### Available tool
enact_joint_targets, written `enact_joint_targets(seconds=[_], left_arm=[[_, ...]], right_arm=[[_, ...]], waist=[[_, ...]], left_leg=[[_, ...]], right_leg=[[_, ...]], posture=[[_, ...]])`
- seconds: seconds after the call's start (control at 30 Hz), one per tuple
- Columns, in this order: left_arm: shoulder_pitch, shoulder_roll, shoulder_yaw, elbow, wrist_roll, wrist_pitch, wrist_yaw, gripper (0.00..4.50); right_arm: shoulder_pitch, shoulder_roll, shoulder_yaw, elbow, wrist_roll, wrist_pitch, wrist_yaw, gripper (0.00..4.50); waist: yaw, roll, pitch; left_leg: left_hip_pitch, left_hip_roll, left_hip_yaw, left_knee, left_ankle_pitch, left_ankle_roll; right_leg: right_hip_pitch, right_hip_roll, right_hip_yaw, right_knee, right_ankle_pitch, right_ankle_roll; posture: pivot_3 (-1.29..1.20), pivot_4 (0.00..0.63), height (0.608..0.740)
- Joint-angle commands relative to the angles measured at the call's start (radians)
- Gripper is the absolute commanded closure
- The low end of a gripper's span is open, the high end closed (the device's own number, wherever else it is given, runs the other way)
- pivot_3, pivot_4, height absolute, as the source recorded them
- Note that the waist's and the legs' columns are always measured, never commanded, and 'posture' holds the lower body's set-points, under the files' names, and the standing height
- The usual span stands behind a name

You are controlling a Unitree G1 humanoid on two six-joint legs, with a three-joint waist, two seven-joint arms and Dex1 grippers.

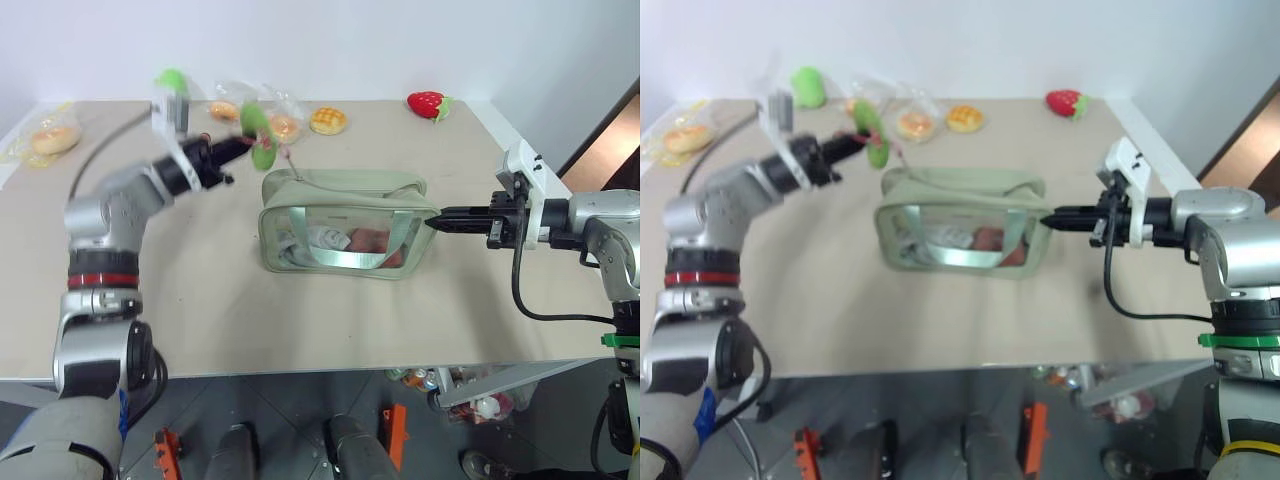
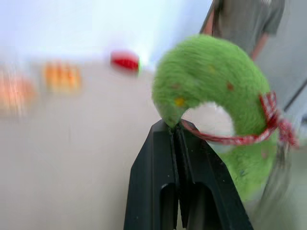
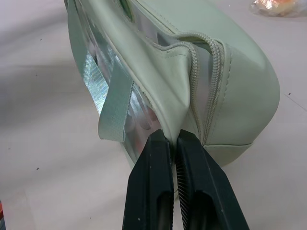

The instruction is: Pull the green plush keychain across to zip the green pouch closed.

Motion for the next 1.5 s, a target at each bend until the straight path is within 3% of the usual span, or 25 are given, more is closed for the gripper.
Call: enact_joint_targets(seconds=[0.03, 0.2, 0.4, 0.43, 0.53, 0.73, 0.97, 1.1, 1.2, 1.5], left_arm=[[-0.047, -0.015, -0.072, -0.04, 0.064, -0.081, -0.019, 4.46], [-0.066, -0.034, -0.262, -0.071, 0.239, -0.235, -0.07, 4.46], [-0.067, -0.041, -0.376, -0.083, 0.335, -0.332, -0.161, 4.46], [-0.069, -0.043, -0.372, -0.083, 0.328, -0.316, -0.168, 4.02], [-0.084, -0.047, -0.325, -0.079, 0.283, -0.265, -0.184, 3.39], [-0.123, -0.036, -0.259, -0.063, 0.261, -0.246, -0.154, 1.31], [-0.1, 0.057, -0.167, -0.093, 0.191, -0.172, -0.201, 1.31], [0.093, 0.189, -0.152, -0.314, 0.046, -0.047, -0.407, 1.31], [0.185, 0.238, -0.151, -0.364, 0.023, 0.024, -0.406, 1.31], [0.29, 0.246, -0.165, -0.417, -0.003, 0.09, -0.387, 1.31]], right_arm=[[-0.017, -0.006, -0.015, -0.028, 0.016, -0.01, 0.005, 4.5], [-0.002, -0.007, -0.025, -0.042, 0.021, -0.007, -0.005, 4.5], [0.023, -0.013, -0.043, -0.07, 0.031, 0.006, -0.023, 4.5], [0.03, -0.015, -0.048, -0.077, 0.033, 0.008, -0.026, 4.5], [0.04, -0.019, -0.059, -0.087, 0.041, 0.015, -0.035, 4.5], [0.025, -0.013, -0.053, -0.076, 0.041, 0.011, -0.042, 4.5], [-0.001, 0.007, -0.028, -0.057, 0.032, -0.006, -0.045, 4.5], [-0.005, 0.012, -0.021, -0.047, 0.029, -0.012, -0.043, 4.5], [-0.001, 0.014, -0.018, -0.048, 0.029, -0.013, -0.042, 4.5], [-0.007, 0.009, -0.015, -0.047, 0.03, -0.013, -0.034, 4.5]], waist=[[0.0, 0.0, 0.0], [0.0, 0.0, 0.0], [0.0, 0.0, 0.0], [0.0, 0.0, 0.0], [-0.001, 0.0, 0.0], [-0.001, 0.0, 0.0], [-0.003, 0.001, 0.0], [-0.011, 0.001, 0.0], [-0.009, 0.001, 0.0], [-0.007, 0.001, 0.0]], left_leg=[[0.001, 0.0, 0.0, 0.0, 0.0, 0.0], [0.0, 0.0, 0.0, 0.0, 0.0, 0.0], [0.0, 0.0, 0.0, -0.001, 0.0, 0.0], [0.0, 0.0, 0.0, -0.001, 0.0, 0.0], [0.0, 0.0, 0.0, -0.001, 0.0, 0.0], [0.0, 0.0, 0.0, 0.0, 0.0, 0.0], [0.0, 0.0, 0.0, 0.0, 0.0, 0.0], [0.001, 0.0, 0.0, -0.002, 0.0, 0.0], [0.0, 0.001, -0.001, -0.003, 0.0, 0.0], [0.0, 0.001, -0.002, 0.001, 0.0, 0.0]], right_leg=[[0.0, 0.0, 0.0, 0.0, 0.0, 0.0], [0.0, 0.0, 0.0, 0.0, 0.0, 0.0], [-0.001, 0.001, 0.001, 0.0, 0.0, 0.0], [-0.001, 0.0, 0.001, 0.0, 0.0, 0.0], [-0.001, 0.0, 0.001, 0.0, 0.0, 0.0], [0.0, 0.0, 0.001, 0.0, 0.0, 0.0], [-0.001, 0.001, 0.001, 0.001, 0.0, 0.0], [-0.001, 0.0, 0.002, 0.0, -0.001, 0.001], [-0.001, 0.001, 0.0, 0.001, -0.002, 0.0], [0.0, 0.001, -0.001, 0.001, -0.003, -0.004]], posture=[[0.0, 0.15, 0.74], [0.0, 0.15, 0.74], [0.0, 0.15, 0.74], [0.0, 0.15, 0.74], [0.0, 0.15, 0.74], [0.0, 0.15, 0.74], [0.0, 0.15, 0.74], [0.0, 0.15, 0.74], [0.0, 0.15, 0.74], [0.0, 0.15, 0.74]])
